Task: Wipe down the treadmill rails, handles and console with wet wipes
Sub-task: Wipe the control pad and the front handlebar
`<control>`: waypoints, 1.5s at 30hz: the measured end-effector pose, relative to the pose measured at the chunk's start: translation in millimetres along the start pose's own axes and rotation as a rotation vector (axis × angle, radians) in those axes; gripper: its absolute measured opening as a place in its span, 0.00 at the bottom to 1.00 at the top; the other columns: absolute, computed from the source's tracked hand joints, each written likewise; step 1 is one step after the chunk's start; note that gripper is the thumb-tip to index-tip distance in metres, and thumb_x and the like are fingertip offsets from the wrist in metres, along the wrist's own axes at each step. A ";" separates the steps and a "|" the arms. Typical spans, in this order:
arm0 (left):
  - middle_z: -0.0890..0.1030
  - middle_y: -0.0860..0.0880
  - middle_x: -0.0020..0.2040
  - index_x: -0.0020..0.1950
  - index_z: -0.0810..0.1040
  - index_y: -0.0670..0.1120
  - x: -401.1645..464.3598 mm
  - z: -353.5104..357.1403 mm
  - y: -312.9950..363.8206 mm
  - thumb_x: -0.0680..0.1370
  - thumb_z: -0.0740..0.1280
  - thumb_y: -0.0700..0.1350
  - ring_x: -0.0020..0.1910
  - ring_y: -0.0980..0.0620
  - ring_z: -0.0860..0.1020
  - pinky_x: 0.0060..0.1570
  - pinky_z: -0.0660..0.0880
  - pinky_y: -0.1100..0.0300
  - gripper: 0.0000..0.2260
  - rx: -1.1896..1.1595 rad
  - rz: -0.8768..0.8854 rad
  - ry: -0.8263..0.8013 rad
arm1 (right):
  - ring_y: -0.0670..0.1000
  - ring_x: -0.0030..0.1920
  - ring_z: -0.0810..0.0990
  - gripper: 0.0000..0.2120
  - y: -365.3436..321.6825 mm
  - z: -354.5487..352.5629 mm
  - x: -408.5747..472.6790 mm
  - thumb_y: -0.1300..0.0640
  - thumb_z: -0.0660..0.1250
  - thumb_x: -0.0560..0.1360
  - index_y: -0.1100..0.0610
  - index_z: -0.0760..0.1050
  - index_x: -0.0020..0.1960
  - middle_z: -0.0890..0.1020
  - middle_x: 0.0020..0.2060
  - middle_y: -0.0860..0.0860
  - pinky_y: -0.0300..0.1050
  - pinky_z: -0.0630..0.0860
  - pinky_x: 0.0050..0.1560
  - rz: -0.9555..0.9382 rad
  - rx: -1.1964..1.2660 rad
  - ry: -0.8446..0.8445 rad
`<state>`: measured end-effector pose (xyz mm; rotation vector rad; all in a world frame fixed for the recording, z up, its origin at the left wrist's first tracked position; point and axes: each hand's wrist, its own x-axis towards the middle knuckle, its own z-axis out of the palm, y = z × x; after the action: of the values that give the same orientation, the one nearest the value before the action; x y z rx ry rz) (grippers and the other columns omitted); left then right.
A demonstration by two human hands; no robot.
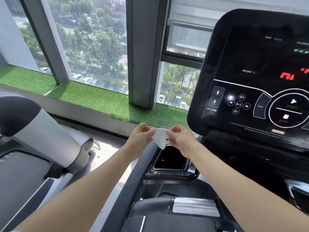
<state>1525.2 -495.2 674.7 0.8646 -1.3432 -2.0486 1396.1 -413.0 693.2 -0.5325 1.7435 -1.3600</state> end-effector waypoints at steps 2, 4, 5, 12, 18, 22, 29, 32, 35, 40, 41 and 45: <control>0.74 0.44 0.41 0.42 0.66 0.42 -2.0 4.8 1.7 0.80 0.60 0.34 0.33 0.54 0.76 0.32 0.75 0.68 0.08 -0.004 -0.016 0.017 | 0.52 0.41 0.76 0.11 -2.6 3.6 0.0 0.64 0.65 0.77 0.57 0.68 0.37 0.75 0.38 0.51 0.41 0.74 0.41 -0.039 -0.033 0.053; 0.74 0.44 0.40 0.45 0.67 0.41 -5.2 9.5 3.3 0.81 0.60 0.38 0.30 0.56 0.75 0.29 0.71 0.68 0.05 -0.031 -0.053 -0.001 | 0.54 0.42 0.74 0.11 -3.6 6.4 -0.6 0.63 0.64 0.78 0.57 0.68 0.38 0.75 0.39 0.53 0.44 0.73 0.41 -0.084 -0.134 0.089; 0.75 0.45 0.38 0.47 0.67 0.41 -7.6 11.4 5.3 0.80 0.61 0.40 0.28 0.57 0.74 0.28 0.70 0.68 0.04 -0.059 -0.069 -0.030 | 0.53 0.41 0.73 0.11 -4.5 7.3 -1.7 0.62 0.64 0.78 0.56 0.67 0.38 0.74 0.39 0.53 0.45 0.73 0.41 -0.119 -0.236 0.110; 0.77 0.44 0.44 0.62 0.71 0.35 -12.4 17.9 5.9 0.74 0.66 0.29 0.33 0.56 0.74 0.35 0.71 0.66 0.17 0.049 -0.164 -0.148 | 0.48 0.35 0.66 0.08 -11.3 0.5 -7.8 0.61 0.60 0.79 0.57 0.65 0.42 0.69 0.34 0.49 0.42 0.64 0.37 -0.286 -0.510 0.221; 0.76 0.47 0.38 0.51 0.73 0.40 -19.2 18.5 6.2 0.75 0.65 0.32 0.32 0.57 0.74 0.35 0.74 0.68 0.07 0.042 -0.179 -0.178 | 0.48 0.36 0.66 0.11 -6.4 -7.8 -8.2 0.60 0.58 0.80 0.55 0.62 0.40 0.67 0.36 0.48 0.45 0.64 0.45 -0.128 -0.382 0.310; 0.74 0.46 0.39 0.44 0.72 0.41 -19.5 20.8 3.8 0.77 0.65 0.34 0.34 0.55 0.75 0.34 0.77 0.68 0.04 -0.005 -0.134 -0.096 | 0.51 0.43 0.71 0.05 -3.9 -10.2 -14.0 0.58 0.61 0.78 0.57 0.67 0.52 0.72 0.43 0.51 0.47 0.69 0.48 -0.189 -0.576 0.231; 0.72 0.48 0.35 0.43 0.70 0.42 -15.1 34.5 2.5 0.77 0.65 0.36 0.33 0.55 0.72 0.39 0.75 0.65 0.06 0.067 -0.044 0.120 | 0.48 0.44 0.72 0.05 -7.5 -12.0 -29.6 0.58 0.64 0.78 0.59 0.74 0.49 0.76 0.47 0.53 0.37 0.64 0.44 -0.486 -0.654 0.272; 0.75 0.48 0.34 0.43 0.70 0.43 -15.6 39.4 2.7 0.78 0.65 0.36 0.32 0.55 0.74 0.42 0.75 0.63 0.06 0.052 -0.030 0.106 | 0.49 0.46 0.76 0.07 -9.4 -10.2 -33.4 0.58 0.64 0.78 0.60 0.78 0.51 0.80 0.47 0.53 0.36 0.67 0.45 -0.496 -0.691 0.164; 0.79 0.46 0.39 0.44 0.71 0.43 -17.3 45.0 3.0 0.79 0.62 0.37 0.37 0.54 0.77 0.47 0.77 0.62 0.05 -0.038 -0.080 0.022 | 0.52 0.49 0.79 0.08 -8.6 -6.9 -33.7 0.57 0.66 0.77 0.60 0.80 0.50 0.83 0.47 0.54 0.45 0.75 0.53 -0.417 -0.647 0.096; 0.79 0.45 0.42 0.43 0.71 0.43 -21.2 43.8 2.3 0.80 0.60 0.38 0.40 0.53 0.78 0.47 0.77 0.61 0.06 -0.105 -0.124 0.010 | 0.50 0.38 0.79 0.06 -5.0 -6.5 -30.7 0.62 0.67 0.75 0.57 0.79 0.40 0.81 0.35 0.51 0.55 0.79 0.51 -0.295 -0.473 0.055; 0.79 0.45 0.42 0.43 0.71 0.43 -22.3 43.4 2.5 0.81 0.60 0.38 0.39 0.53 0.78 0.44 0.78 0.62 0.07 -0.106 -0.126 0.020 | 0.50 0.37 0.79 0.07 -4.6 -6.5 -30.7 0.63 0.67 0.75 0.57 0.78 0.39 0.81 0.33 0.51 0.55 0.79 0.51 -0.276 -0.457 0.049; 0.76 0.46 0.40 0.42 0.69 0.43 -22.2 39.0 4.0 0.81 0.58 0.37 0.36 0.55 0.77 0.38 0.79 0.64 0.08 -0.141 -0.106 0.104 | 0.50 0.34 0.78 0.14 -3.9 -5.3 -27.9 0.66 0.63 0.75 0.58 0.73 0.32 0.79 0.30 0.52 0.54 0.81 0.48 -0.181 -0.339 0.112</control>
<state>1510.6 -457.7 694.8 0.9830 -1.1048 -2.1185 1406.7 -390.3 707.0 -0.8315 2.0754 -1.2387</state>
